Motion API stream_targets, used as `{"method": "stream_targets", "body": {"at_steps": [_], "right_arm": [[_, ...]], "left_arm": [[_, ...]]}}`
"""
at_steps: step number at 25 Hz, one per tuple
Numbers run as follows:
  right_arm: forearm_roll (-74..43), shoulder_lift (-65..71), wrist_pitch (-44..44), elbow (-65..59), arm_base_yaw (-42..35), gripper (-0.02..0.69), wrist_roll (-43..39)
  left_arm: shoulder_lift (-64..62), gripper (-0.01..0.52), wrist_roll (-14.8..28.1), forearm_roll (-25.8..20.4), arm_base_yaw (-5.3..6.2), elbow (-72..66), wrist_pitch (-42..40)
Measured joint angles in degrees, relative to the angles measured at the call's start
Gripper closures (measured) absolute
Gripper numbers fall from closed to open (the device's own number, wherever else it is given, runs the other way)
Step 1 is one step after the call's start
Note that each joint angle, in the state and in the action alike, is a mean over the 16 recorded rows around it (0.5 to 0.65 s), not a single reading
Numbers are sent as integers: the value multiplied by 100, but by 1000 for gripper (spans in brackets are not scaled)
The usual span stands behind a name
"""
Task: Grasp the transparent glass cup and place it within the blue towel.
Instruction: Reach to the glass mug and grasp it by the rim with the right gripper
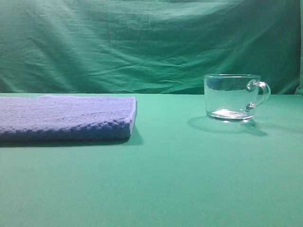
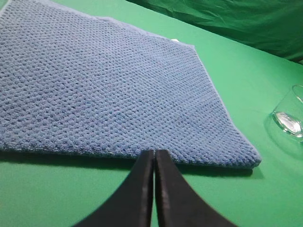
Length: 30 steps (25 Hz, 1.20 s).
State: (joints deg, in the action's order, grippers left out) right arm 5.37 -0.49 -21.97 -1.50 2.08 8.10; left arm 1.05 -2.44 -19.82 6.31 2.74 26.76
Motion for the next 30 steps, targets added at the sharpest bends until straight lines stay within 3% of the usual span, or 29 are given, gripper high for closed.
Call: {"method": "stream_targets", "body": {"at_steps": [30], "right_arm": [[-9,0,56,-3,0,665,0]], "left_arm": [[0,514,0,0,0,0,0]]}}
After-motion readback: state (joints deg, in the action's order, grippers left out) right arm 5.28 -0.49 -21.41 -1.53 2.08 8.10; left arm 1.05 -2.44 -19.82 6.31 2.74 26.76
